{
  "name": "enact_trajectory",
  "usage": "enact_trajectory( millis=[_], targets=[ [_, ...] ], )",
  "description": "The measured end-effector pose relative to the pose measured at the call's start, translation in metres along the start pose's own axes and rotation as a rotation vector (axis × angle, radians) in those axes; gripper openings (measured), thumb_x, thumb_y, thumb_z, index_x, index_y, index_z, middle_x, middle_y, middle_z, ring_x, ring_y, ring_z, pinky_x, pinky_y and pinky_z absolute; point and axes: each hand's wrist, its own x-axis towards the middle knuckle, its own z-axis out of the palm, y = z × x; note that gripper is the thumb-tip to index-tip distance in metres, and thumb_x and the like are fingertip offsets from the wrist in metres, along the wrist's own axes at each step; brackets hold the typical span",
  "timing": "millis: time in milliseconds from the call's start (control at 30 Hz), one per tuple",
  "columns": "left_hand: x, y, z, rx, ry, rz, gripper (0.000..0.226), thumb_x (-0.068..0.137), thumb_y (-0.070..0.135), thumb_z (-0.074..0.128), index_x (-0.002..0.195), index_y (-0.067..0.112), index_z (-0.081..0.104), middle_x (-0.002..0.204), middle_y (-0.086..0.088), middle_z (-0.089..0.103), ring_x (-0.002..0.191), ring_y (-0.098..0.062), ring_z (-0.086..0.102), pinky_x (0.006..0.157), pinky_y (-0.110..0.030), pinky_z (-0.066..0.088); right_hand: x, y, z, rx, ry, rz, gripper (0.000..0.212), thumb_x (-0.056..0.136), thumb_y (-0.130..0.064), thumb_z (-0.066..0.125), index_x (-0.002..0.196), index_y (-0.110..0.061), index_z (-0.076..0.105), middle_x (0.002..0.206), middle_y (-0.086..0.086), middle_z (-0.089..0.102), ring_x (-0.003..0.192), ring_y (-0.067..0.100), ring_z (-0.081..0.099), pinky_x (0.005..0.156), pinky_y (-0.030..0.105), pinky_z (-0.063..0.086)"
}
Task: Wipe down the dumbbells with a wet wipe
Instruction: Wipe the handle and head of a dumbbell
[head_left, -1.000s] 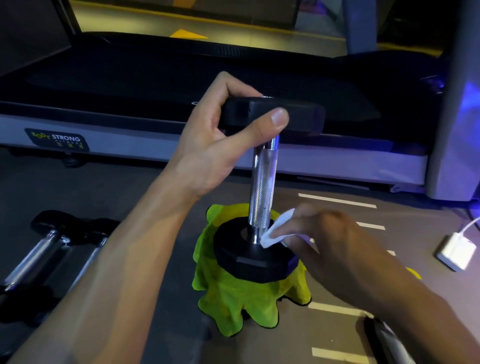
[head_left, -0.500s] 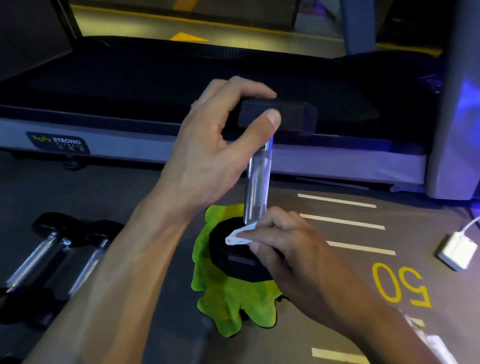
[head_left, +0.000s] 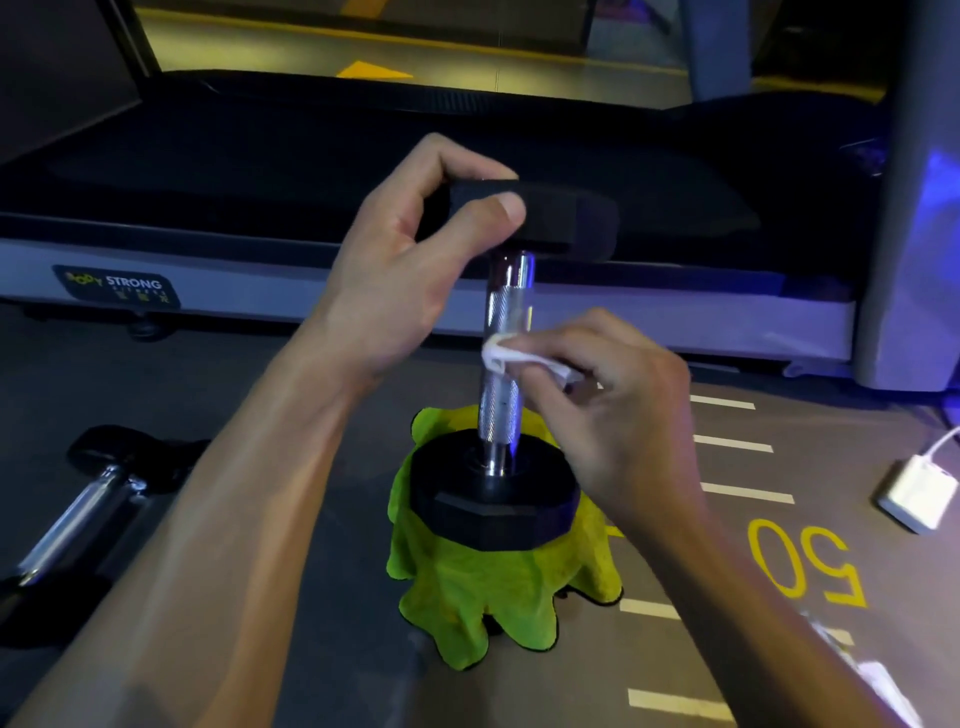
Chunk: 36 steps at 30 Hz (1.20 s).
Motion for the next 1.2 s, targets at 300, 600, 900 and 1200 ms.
enact_trajectory(
  millis=[300,600,900,1200],
  targets=[
    [0.003,-0.001,0.003,-0.059,-0.013,-0.033,0.007,0.094,0.02,0.065,0.1,0.025,0.065,0.093,0.012,0.066,0.084,0.003,0.06,0.078,-0.013,0.046,-0.004,-0.006,-0.007,-0.021,-0.185,-0.019,0.023,0.086,-0.011,0.08,0.098,-0.03,0.084,0.089,-0.015,0.069,0.08,0.003,0.065,0.065,0.014,0.043],
    [0.006,-0.002,0.009,-0.062,0.013,-0.031,0.007,0.092,0.023,0.065,0.099,0.026,0.067,0.093,0.006,0.064,0.085,0.0,0.058,0.081,-0.014,0.046,-0.027,-0.006,0.002,-0.007,-0.178,0.047,0.031,0.086,-0.007,0.079,0.099,-0.035,0.081,0.099,-0.019,0.065,0.09,-0.007,0.062,0.075,0.002,0.039],
    [0.005,-0.002,0.009,-0.043,0.042,-0.036,0.007,0.093,0.023,0.065,0.098,0.026,0.067,0.093,0.009,0.065,0.083,0.003,0.058,0.078,-0.012,0.045,-0.027,-0.006,0.01,-0.186,-0.085,-0.126,0.036,0.095,-0.006,0.051,0.124,-0.01,0.073,0.12,-0.007,0.049,0.097,0.016,0.058,0.085,0.016,0.045],
    [0.006,-0.001,0.01,-0.024,0.043,-0.039,0.006,0.093,0.025,0.064,0.099,0.028,0.065,0.104,0.002,0.066,0.091,0.001,0.062,0.081,-0.015,0.048,-0.002,-0.002,0.01,-0.181,-0.076,-0.1,0.053,0.097,0.004,0.055,0.148,-0.013,0.055,0.14,0.0,0.042,0.122,0.026,0.056,0.098,0.038,0.051]
  ],
)
